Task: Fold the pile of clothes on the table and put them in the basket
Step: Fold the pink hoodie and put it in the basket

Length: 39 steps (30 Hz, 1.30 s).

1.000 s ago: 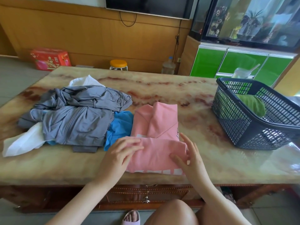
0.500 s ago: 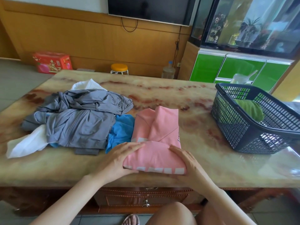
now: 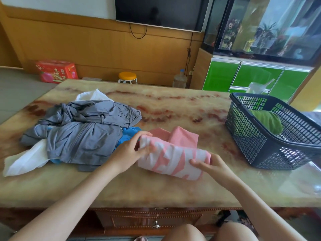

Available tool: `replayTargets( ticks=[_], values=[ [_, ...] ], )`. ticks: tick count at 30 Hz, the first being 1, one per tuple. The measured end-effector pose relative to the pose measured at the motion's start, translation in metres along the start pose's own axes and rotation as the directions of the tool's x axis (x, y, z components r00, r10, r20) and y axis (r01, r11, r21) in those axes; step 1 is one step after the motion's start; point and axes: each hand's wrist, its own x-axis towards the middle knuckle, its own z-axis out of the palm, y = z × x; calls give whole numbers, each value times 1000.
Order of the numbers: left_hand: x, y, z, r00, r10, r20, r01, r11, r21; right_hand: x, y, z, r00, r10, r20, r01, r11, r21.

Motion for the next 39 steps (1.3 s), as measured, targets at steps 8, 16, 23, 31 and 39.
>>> replayTargets(
  ticks=[8,16,23,31,39],
  values=[
    [67,5,23,938,-342,46,345,934,-96,57,5,7,944,200,-264,-184,979,84],
    [80,-8,39,896,-438,-76,435,899,-55,76,20,8,892,220,-396,-235,972,12],
    [56,-5,49,950,279,-142,-242,941,236,89,13,-4,897,325,-301,-362,929,-76],
    [46,-8,51,958,284,-30,-247,877,412,161,-18,-43,986,161,47,-128,903,-411],
    [40,-14,56,900,427,-83,-357,834,422,194,-35,-17,957,23,288,187,713,-676]
  ],
)
